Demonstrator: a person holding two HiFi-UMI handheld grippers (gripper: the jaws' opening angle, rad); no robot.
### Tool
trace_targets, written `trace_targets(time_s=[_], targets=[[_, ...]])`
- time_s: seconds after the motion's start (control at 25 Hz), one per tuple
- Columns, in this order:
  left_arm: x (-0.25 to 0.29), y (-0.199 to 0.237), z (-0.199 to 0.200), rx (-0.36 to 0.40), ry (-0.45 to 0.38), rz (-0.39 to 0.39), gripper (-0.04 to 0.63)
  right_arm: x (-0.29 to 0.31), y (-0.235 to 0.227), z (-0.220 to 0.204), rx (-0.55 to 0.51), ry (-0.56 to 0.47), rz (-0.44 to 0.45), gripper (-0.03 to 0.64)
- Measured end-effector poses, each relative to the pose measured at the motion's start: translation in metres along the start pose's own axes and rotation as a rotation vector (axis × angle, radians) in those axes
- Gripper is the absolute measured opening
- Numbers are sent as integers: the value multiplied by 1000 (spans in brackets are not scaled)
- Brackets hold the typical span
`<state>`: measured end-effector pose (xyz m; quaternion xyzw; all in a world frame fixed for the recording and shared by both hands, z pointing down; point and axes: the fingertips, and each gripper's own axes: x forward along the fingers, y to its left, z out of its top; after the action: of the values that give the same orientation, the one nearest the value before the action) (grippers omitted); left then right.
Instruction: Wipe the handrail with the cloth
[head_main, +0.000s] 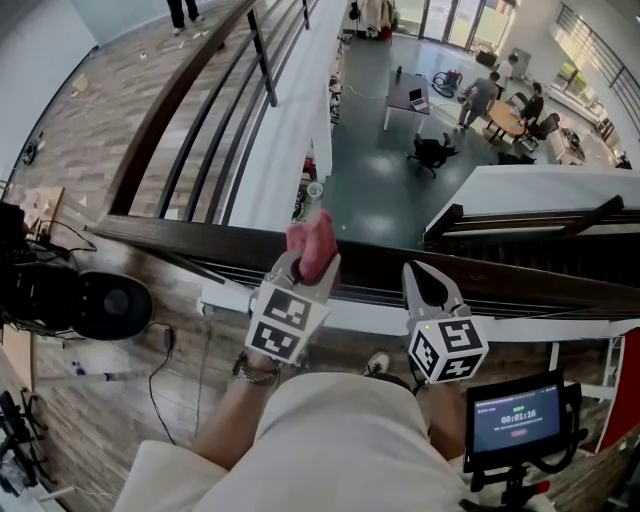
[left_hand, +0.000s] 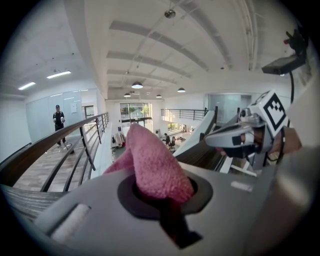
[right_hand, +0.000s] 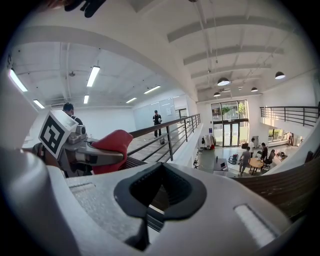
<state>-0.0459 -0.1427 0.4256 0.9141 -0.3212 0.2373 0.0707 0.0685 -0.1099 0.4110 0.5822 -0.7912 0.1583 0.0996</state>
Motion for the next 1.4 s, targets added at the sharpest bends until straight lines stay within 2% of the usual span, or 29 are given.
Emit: trace_targets(time_s=[0.52,0.92,1.4], targets=[[14,-16,1,-4,7,-48,34,-1,-9,-8,8,3,-3,3],[32,-57,9,38,0,-123,34,-7,-12,-14,12,4,-10,3],[32,-64,9,33,1,-123,34,-7,-9,-12,0,9,15,3]])
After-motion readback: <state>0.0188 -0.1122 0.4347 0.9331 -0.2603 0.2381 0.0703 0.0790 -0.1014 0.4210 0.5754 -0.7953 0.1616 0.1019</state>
